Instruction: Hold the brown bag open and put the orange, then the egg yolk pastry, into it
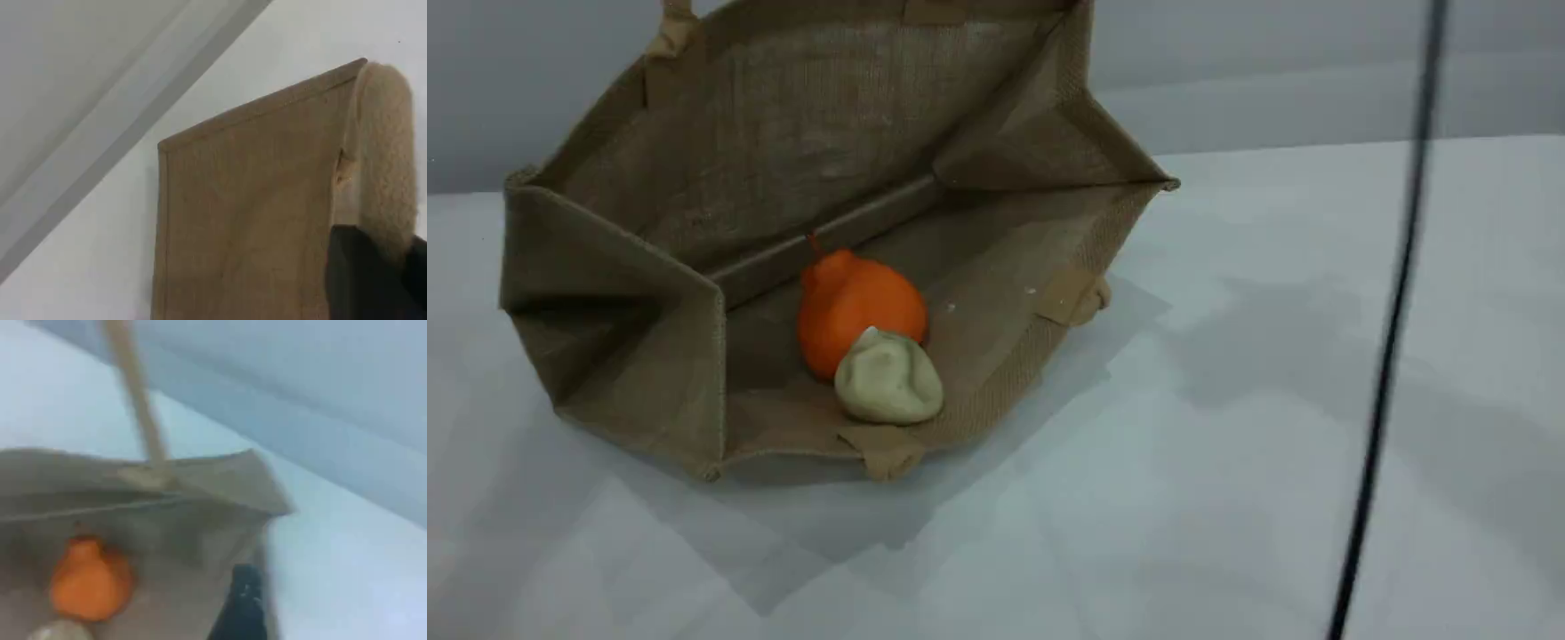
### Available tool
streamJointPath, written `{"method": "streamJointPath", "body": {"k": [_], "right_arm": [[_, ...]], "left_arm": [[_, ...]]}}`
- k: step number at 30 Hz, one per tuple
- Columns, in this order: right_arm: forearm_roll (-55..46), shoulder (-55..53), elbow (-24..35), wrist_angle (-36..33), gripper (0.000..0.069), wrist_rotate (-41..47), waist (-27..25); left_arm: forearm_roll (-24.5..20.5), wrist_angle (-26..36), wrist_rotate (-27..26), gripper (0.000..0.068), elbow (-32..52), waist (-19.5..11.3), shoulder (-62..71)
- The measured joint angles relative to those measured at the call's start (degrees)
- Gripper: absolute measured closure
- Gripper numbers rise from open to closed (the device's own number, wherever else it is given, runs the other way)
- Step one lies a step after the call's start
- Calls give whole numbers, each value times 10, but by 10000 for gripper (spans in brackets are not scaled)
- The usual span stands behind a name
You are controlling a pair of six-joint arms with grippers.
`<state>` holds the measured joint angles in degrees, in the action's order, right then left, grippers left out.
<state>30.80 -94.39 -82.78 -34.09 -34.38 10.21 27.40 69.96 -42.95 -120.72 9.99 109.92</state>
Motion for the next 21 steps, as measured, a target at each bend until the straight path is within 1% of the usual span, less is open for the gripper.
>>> {"method": "streamJointPath", "body": {"k": [5,8,11,14,17,19,21], "right_arm": [[0,42,0,-26,110,0,-72],[0,49,0,-36,110,0,-100],[-2,49,0,-42,110,0,-110],[-7,49,0,-42,110,0,-110],[-8,49,0,-42,110,0,-110],[-10,49,0,-41,110,0,-110],[-14,49,0,-41,110,-1,-110]], "left_arm": [[0,0,0,594,0,0,0],[14,0,1,586,0,0,0],[31,0,2,561,0,0,0],[39,-5,0,486,0,0,0],[33,-3,-1,354,0,0,0],[31,-4,-1,278,0,0,0],[30,-3,16,216,0,0,0]]}}
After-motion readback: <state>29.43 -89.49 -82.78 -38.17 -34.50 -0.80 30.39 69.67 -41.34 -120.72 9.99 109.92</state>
